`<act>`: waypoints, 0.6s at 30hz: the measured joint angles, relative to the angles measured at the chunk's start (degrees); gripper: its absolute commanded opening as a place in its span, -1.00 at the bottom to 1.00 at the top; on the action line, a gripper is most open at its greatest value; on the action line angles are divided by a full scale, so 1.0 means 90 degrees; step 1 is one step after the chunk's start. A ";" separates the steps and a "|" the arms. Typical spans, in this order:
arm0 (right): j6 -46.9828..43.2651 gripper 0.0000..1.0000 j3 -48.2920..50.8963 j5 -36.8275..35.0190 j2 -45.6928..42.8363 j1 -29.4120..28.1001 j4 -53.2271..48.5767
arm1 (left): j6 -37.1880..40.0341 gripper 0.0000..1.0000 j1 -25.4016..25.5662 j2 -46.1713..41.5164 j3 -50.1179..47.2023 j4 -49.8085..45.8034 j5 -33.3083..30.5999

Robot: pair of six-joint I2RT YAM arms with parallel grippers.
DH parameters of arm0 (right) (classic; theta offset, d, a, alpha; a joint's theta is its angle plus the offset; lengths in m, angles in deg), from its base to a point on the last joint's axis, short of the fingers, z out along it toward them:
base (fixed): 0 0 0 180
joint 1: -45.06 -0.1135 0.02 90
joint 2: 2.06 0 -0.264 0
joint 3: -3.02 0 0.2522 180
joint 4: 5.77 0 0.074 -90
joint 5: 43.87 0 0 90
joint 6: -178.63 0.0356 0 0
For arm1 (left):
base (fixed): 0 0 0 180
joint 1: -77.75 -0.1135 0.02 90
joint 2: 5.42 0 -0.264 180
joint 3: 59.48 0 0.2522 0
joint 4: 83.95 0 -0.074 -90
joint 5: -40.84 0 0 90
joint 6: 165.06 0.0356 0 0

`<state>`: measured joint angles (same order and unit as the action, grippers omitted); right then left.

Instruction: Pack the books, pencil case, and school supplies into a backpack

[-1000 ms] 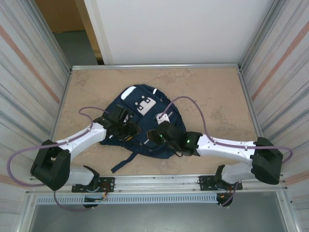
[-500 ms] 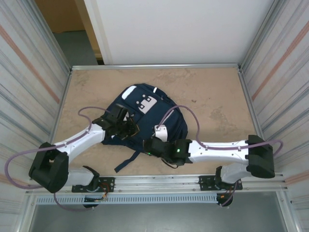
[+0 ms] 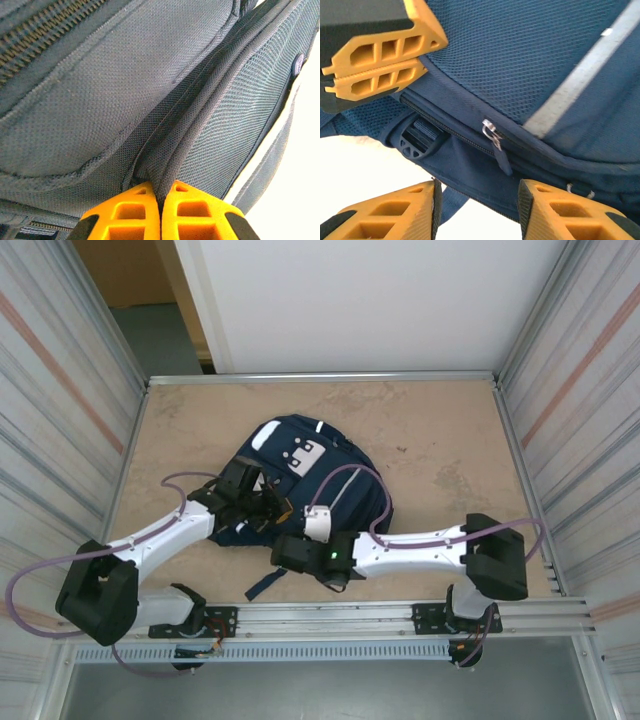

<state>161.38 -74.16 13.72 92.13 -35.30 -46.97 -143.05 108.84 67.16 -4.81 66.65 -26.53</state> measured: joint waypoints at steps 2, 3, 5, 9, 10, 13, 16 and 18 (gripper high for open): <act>-0.0012 -0.05 -0.0194 -0.0228 0.0338 -0.0083 -0.0039 | -0.0007 -1.00 0.0000 0.0000 0.0000 -0.0002 0.0015; -0.0015 -0.05 -0.0262 -0.0306 0.0447 -0.0114 -0.0063 | -0.0027 -1.00 0.0000 0.0000 0.0000 -0.0002 0.0017; -0.0017 -0.05 -0.0342 -0.0478 0.0583 -0.0158 -0.0114 | -0.0046 -1.00 0.0000 0.0000 0.0000 0.0000 0.0027; -0.0015 -0.01 -0.0342 -0.0809 0.0593 -0.0185 -0.0216 | -0.0049 -1.00 0.0000 0.0000 0.0000 -0.0002 0.0034; -0.0007 0.01 -0.0342 -0.0886 0.0593 -0.0185 -0.0253 | -0.0049 -1.00 0.0000 0.0000 0.0000 -0.0002 0.0034; 0.0034 -0.02 -0.0342 -0.1020 0.0605 -0.0172 -0.0318 | -0.0049 -1.00 0.0000 -0.0017 0.0000 0.0005 0.0034; 0.0032 -0.22 -0.0340 -0.1030 0.0680 -0.0141 -0.0291 | -0.0049 -1.00 0.0000 -0.0034 0.0000 0.0007 0.0034; 0.0010 -0.33 -0.0299 -0.0959 0.0731 -0.0073 -0.0170 | -0.0049 -1.00 0.0000 -0.0046 -0.0002 0.0010 0.0032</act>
<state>161.47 -76.85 5.09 98.71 -35.96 -48.50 -143.49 108.84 66.75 -4.83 66.74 -26.24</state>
